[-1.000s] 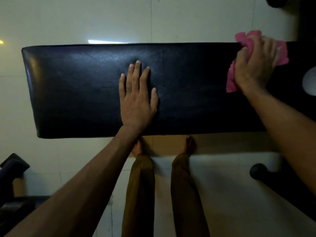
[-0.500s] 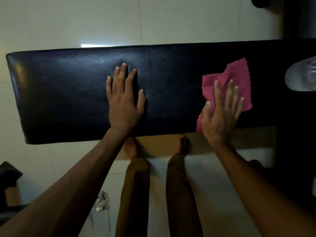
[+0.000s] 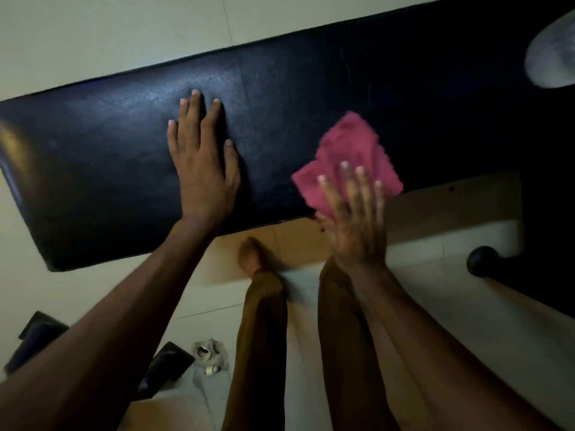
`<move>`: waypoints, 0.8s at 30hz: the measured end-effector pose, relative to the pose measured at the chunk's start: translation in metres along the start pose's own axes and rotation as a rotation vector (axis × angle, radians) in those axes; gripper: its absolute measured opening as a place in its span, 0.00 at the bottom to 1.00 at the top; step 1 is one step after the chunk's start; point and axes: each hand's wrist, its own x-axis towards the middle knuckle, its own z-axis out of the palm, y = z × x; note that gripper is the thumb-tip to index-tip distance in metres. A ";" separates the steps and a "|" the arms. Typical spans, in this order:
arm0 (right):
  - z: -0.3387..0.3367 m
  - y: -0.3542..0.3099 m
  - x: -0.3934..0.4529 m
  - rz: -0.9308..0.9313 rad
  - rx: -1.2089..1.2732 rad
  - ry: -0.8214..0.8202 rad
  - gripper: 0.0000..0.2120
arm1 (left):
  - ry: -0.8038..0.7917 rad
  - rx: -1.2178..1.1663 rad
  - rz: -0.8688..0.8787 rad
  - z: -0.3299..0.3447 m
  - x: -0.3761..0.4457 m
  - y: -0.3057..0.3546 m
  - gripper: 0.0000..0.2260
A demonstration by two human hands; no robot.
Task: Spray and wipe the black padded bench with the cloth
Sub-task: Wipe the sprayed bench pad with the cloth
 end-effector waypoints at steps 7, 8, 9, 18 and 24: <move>0.011 -0.034 -0.001 0.007 0.036 0.006 0.26 | 0.035 0.097 -0.020 0.009 0.000 0.007 0.25; 0.011 -0.015 -0.001 -0.112 0.006 0.011 0.28 | 0.036 0.104 -0.012 0.009 0.000 0.006 0.25; 0.008 0.008 -0.001 -0.209 -0.024 0.018 0.31 | 0.039 0.109 -0.006 0.009 0.001 0.006 0.25; -0.012 0.025 0.017 0.238 0.110 -0.009 0.25 | 0.009 0.148 -0.042 0.006 0.001 0.012 0.25; -0.040 0.106 0.062 0.214 0.112 -0.015 0.25 | -0.021 0.186 0.059 0.011 0.002 0.035 0.25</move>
